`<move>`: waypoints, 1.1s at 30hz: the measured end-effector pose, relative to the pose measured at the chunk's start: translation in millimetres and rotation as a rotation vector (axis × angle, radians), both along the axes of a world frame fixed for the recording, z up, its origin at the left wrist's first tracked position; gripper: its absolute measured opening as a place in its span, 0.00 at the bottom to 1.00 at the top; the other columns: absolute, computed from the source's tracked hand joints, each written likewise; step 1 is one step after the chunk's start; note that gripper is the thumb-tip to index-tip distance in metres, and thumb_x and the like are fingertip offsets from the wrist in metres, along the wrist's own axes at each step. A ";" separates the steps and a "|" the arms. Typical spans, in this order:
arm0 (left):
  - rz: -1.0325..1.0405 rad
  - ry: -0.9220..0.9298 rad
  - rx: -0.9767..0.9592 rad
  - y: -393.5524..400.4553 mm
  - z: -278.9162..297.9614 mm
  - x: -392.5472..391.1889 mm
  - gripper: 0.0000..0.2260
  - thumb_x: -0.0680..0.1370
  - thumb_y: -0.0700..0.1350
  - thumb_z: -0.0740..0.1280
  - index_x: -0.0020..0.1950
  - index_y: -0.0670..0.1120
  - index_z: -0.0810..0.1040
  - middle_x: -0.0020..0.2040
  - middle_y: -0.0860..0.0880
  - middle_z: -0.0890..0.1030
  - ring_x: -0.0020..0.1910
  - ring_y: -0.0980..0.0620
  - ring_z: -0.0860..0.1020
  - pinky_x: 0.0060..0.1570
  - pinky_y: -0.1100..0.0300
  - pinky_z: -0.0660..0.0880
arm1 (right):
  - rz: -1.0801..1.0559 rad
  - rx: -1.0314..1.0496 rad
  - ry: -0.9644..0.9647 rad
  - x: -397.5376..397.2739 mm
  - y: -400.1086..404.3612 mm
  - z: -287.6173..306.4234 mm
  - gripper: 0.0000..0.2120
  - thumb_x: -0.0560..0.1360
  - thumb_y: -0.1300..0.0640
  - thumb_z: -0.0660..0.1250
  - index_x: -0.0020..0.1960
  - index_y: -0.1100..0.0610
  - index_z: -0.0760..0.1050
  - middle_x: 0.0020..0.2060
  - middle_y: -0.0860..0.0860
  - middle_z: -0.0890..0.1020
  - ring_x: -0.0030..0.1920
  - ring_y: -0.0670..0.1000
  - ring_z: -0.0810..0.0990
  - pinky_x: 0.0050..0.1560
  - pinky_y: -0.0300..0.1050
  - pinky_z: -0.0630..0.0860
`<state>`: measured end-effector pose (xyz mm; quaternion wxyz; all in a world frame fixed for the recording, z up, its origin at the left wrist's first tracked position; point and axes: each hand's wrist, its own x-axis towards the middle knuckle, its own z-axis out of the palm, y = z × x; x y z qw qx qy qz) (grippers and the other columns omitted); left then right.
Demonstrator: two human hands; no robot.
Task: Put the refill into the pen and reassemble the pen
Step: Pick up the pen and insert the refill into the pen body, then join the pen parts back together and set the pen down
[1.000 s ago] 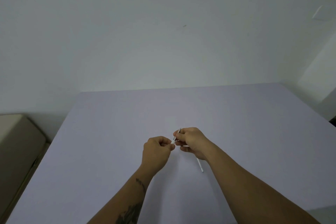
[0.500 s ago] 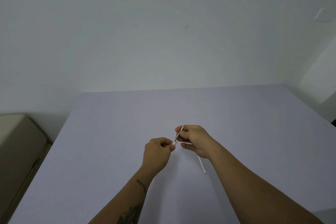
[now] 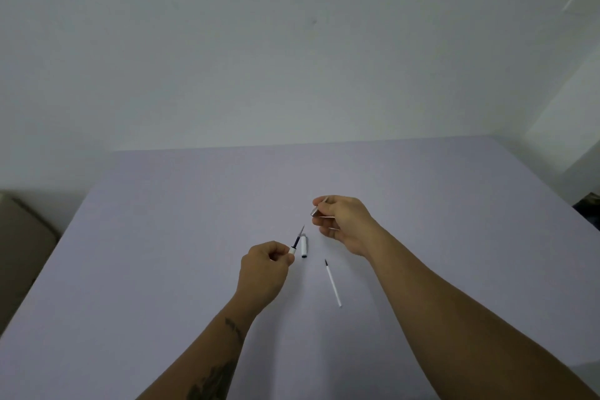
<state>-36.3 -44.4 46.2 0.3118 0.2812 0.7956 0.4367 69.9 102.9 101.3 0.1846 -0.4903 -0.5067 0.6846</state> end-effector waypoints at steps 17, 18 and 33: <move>-0.053 0.014 -0.198 34.5 -30.1 4.4 0.04 0.76 0.42 0.68 0.47 0.51 0.81 0.37 0.48 0.82 0.36 0.50 0.81 0.28 0.68 0.72 | 0.259 0.305 -0.587 27.2 47.9 -108.0 0.07 0.68 0.64 0.68 0.33 0.55 0.77 0.36 0.52 0.85 0.38 0.51 0.83 0.35 0.40 0.75; -0.051 0.006 -0.202 34.9 -32.1 4.4 0.04 0.76 0.42 0.68 0.47 0.51 0.81 0.37 0.48 0.82 0.37 0.49 0.81 0.31 0.66 0.73 | 0.280 0.321 -0.614 27.4 47.9 -113.3 0.08 0.68 0.63 0.68 0.33 0.54 0.76 0.37 0.53 0.86 0.39 0.52 0.83 0.36 0.41 0.76; -0.070 -0.022 -0.237 37.1 -50.1 1.3 0.06 0.75 0.40 0.69 0.47 0.51 0.81 0.39 0.48 0.80 0.34 0.54 0.76 0.23 0.71 0.71 | 0.244 0.408 -0.686 16.5 50.3 -135.0 0.08 0.73 0.53 0.67 0.42 0.57 0.78 0.40 0.52 0.84 0.43 0.55 0.81 0.44 0.44 0.76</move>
